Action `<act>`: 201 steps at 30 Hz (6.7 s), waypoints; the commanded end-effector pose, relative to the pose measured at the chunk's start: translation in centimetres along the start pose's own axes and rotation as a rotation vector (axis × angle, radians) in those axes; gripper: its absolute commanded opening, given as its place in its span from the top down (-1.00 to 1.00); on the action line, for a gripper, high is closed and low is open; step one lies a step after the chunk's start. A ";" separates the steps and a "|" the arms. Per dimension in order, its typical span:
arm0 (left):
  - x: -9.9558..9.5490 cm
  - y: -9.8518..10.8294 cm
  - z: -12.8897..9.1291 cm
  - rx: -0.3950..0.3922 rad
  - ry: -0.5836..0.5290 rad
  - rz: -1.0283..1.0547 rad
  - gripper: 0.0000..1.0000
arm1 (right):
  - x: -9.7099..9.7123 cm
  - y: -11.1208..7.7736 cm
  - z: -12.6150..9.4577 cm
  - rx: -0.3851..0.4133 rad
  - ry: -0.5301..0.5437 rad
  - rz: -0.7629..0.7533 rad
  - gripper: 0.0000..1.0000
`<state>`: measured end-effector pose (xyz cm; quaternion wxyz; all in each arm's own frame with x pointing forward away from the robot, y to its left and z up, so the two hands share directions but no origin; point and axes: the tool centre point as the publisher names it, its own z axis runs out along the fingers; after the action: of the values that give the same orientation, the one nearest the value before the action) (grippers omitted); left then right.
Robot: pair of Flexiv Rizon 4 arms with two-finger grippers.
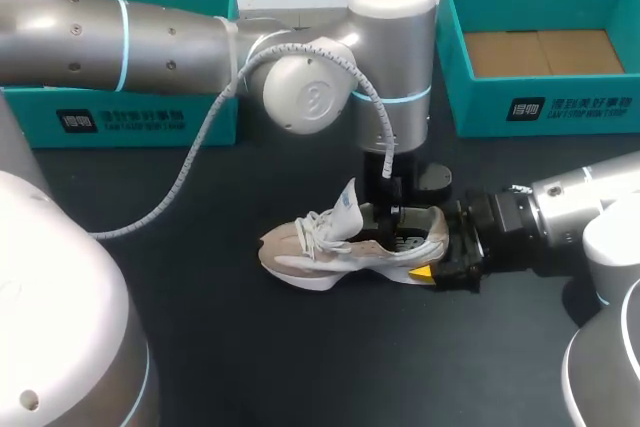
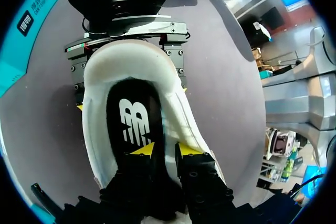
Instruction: Take the shoe out of the shoebox, open the shoe tongue, remove and reinsert the insole, then place the shoe into the shoebox
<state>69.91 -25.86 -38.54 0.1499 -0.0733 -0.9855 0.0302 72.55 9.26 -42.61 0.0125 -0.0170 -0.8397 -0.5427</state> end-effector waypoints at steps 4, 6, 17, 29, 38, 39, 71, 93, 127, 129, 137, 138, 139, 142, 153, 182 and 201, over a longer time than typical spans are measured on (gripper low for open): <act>-0.4 0.3 1.5 0.044 -0.071 0.007 0.10 | -0.1 -0.4 0.2 0.001 0.000 0.001 1.00; -0.4 0.4 1.7 0.067 -0.046 0.020 0.07 | -0.1 -0.4 0.2 0.001 0.000 0.001 1.00; -2.2 0.7 3.5 0.086 -0.208 0.003 0.97 | -0.1 -0.4 0.2 0.001 0.000 0.001 1.00; -1.9 1.2 0.1 0.047 -0.109 0.019 1.00 | -0.1 -0.4 0.2 0.001 0.000 0.001 1.00; -1.1 1.8 -2.5 0.065 -0.045 0.038 1.00 | -0.1 -0.4 0.2 0.001 0.000 0.001 1.00; -1.0 2.0 -2.8 0.073 -0.038 0.037 1.00 | -0.1 -0.4 0.2 0.001 0.000 0.001 1.00; 1.2 -0.3 -9.4 0.340 0.110 0.101 1.00 | -0.1 -0.4 0.2 0.001 0.000 0.001 1.00; 1.3 -2.1 -10.2 0.381 0.085 0.109 -1.00 | -0.1 -0.4 0.2 0.001 0.000 0.001 1.00; 2.9 -1.9 -12.6 0.365 0.026 0.037 -1.00 | -0.1 -0.4 0.2 0.001 0.000 0.001 1.00; 2.9 -1.9 -12.6 0.365 0.026 0.037 -1.00 | -0.1 -0.4 0.2 0.001 0.000 0.001 1.00; 2.9 -1.9 -12.6 0.365 0.026 0.037 -1.00 | -0.1 -0.4 0.2 0.001 0.000 0.001 1.00; 2.9 -1.9 -12.6 0.365 0.026 0.037 -1.00 | -0.1 -0.4 0.2 0.001 0.000 0.001 1.00; 2.8 -2.0 -12.3 0.365 -0.001 0.038 -1.00 | -0.1 -0.4 0.2 0.001 0.000 0.001 1.00; 2.2 -2.3 -11.7 0.339 -0.070 0.007 -1.00 | -0.1 -0.4 0.2 0.001 0.000 0.001 1.00; 1.2 -3.6 -8.9 0.349 -0.329 0.001 -1.00 | -0.1 -0.4 0.2 0.001 0.000 0.001 1.00; 0.9 -3.5 -8.4 0.351 -0.527 -0.016 -1.00 | -0.1 -0.4 0.2 0.001 0.000 0.001 1.00; 0.1 -4.1 -8.2 0.398 -0.833 -0.006 -1.00 | -0.1 -0.4 0.2 0.001 0.000 0.001 1.00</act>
<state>71.99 -29.33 -30.60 -0.2358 -0.0268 -0.9391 0.2487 72.57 9.23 -42.64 0.0125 -0.0172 -0.8396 -0.5427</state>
